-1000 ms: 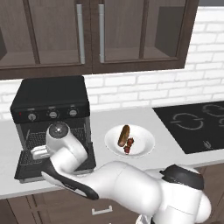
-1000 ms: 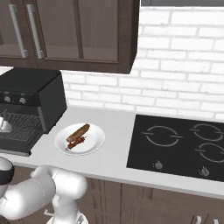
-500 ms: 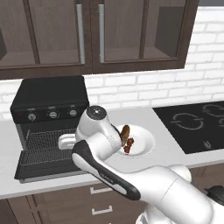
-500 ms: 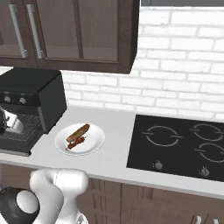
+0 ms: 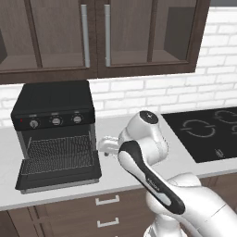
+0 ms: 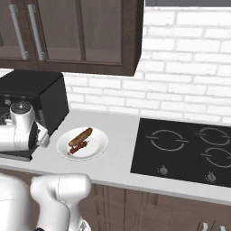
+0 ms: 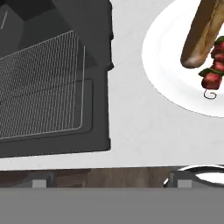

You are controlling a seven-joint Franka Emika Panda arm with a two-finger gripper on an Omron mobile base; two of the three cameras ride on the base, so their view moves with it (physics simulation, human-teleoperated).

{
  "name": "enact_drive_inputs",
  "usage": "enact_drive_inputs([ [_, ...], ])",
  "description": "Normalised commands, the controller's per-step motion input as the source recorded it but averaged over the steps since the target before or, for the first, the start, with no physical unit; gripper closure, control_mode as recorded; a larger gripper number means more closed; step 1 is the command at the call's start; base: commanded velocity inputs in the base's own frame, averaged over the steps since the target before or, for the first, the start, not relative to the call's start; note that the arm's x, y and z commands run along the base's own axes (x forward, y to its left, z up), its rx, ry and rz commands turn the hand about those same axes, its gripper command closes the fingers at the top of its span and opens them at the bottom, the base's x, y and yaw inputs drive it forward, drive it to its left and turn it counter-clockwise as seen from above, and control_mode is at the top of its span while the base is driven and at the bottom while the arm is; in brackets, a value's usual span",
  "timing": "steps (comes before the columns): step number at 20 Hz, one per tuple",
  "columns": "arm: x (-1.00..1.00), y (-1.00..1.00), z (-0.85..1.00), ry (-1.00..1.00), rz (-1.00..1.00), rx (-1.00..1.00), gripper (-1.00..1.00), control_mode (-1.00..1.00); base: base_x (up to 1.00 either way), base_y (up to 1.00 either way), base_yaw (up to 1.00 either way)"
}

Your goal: Pick up the kebab skewer and baguette bread, and place them inside the toaster oven. Close the toaster oven door and start by setting the timer.

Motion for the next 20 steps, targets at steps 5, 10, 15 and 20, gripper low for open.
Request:
enact_drive_inputs([
  [5,0.41,-1.0,0.07,0.18,-0.18,0.06,-1.0,-1.0,0.0,0.0,0.0],
  [10,0.7,-0.92,0.09,0.19,-0.16,0.01,-1.0,-1.0,0.0,0.0,0.0],
  [15,0.91,-0.62,0.06,0.18,-0.06,0.0,-1.0,-1.0,0.0,0.0,0.0],
  [20,0.9,-0.35,0.01,0.18,-0.01,0.0,-1.0,-1.0,0.0,0.0,0.0],
])
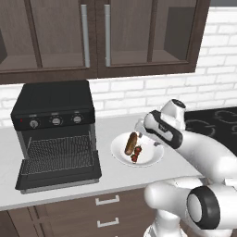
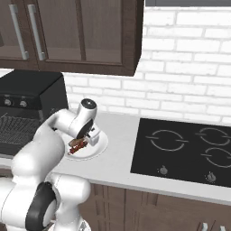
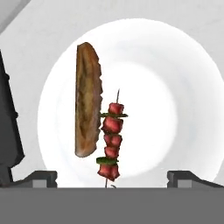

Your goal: Pick up the kebab skewer and baguette bread, and place them inside the toaster oven. Close the toaster oven door and start by setting the timer.

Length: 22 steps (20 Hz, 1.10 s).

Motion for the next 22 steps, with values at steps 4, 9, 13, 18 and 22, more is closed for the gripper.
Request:
enact_drive_inputs([
  [4,0.95,-0.04,0.0,0.21,0.0,-0.06,-1.0,-1.0,0.0,0.0,0.0],
  [9,0.49,0.09,-0.18,0.13,0.01,-0.11,-1.0,-1.0,0.0,0.0,0.0],
  [13,0.0,0.15,-0.32,0.06,0.07,-0.12,-1.0,-1.0,0.0,0.0,0.0],
  [18,-0.02,0.09,-0.49,0.02,0.07,-0.08,-1.0,-1.0,0.0,0.0,0.0],
  [22,0.11,0.04,-0.45,0.0,0.06,0.0,-1.0,-1.0,0.0,0.0,0.0],
])
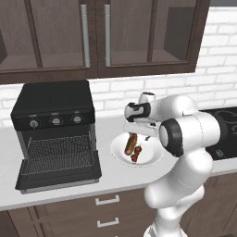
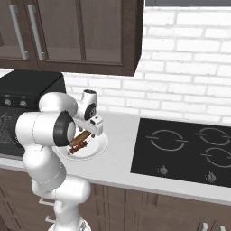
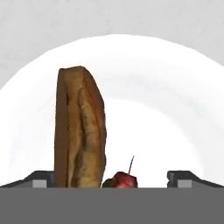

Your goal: Pick up the kebab skewer and baguette bread, and place them inside the toaster oven. Close the toaster oven door and start by setting the timer.

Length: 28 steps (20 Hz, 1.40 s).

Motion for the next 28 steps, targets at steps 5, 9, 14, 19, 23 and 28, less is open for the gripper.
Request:
enact_drive_inputs([
  [5,0.0,0.13,-0.43,0.0,0.09,0.0,-1.0,-1.0,0.0,0.0,0.0],
  [9,0.07,0.04,-0.08,0.0,0.05,0.0,-1.0,-1.0,0.0,0.0,0.0],
  [14,0.01,0.01,-0.06,0.0,0.03,0.0,-1.0,-1.0,0.0,0.0,0.0],
  [19,0.0,0.04,-0.16,-0.02,0.04,0.0,-1.0,-1.0,0.0,0.0,0.0],
  [23,0.0,0.03,0.0,-0.05,0.0,0.0,-1.0,-1.0,0.0,0.0,0.0],
  [28,0.0,0.05,0.0,0.0,0.0,0.0,-1.0,-1.0,0.0,0.0,0.0],
])
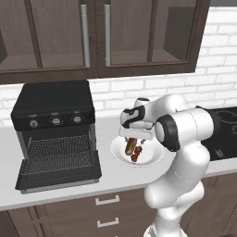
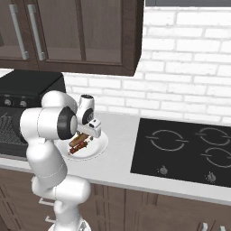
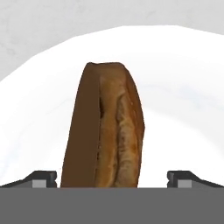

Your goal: Pick up the kebab skewer and baguette bread, and place them inside the toaster oven. Close the toaster oven door and start by setting the timer.

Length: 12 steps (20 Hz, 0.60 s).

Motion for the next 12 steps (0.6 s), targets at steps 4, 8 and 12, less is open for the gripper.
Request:
enact_drive_inputs([
  [4,0.0,0.01,0.0,0.0,0.0,0.0,-1.0,-1.0,0.0,0.0,0.0],
  [8,0.0,0.0,0.0,0.0,0.0,0.0,1.0,-1.0,0.0,0.0,0.0],
  [12,0.0,0.0,0.0,0.0,0.0,0.0,1.0,-1.0,0.0,0.0,0.0],
])
